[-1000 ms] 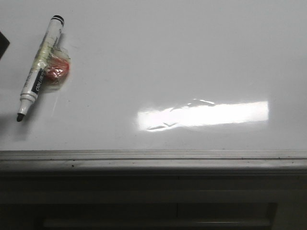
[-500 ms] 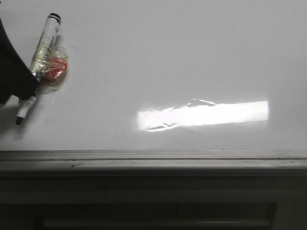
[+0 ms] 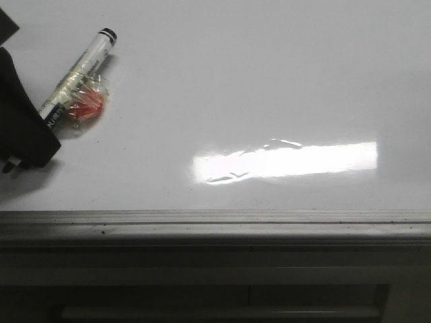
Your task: Write number 0 on whiteboard
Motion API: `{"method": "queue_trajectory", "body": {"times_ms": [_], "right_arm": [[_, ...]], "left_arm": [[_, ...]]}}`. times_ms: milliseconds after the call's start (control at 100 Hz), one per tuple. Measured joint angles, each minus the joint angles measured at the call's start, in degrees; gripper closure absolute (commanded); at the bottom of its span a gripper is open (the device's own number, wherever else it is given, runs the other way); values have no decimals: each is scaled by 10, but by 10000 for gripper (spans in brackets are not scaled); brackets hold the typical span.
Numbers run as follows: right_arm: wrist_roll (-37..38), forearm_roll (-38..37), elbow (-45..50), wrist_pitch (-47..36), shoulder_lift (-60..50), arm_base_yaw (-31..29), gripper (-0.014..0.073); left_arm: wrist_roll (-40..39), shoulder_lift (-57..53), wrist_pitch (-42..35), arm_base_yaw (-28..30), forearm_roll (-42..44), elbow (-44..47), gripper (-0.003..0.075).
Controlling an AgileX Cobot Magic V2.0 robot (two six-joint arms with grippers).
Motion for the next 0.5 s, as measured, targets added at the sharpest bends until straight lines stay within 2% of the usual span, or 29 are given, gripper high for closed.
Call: {"method": "queue_trajectory", "body": {"times_ms": [80,200,360,500], "right_arm": [[-83,28,-31,4,19,0,160],[-236,108,-86,45,82,0,160],[-452,253,-153,139,197,0,160],[-523,307,-201,166,261,37,160]], "left_arm": [[43,6,6,-31,17,-19,740],[112,6,17,-118,46,-64,740],[140,6,26,-257,169,-114,740],[143,6,32,-344,265,-120,740]]}}
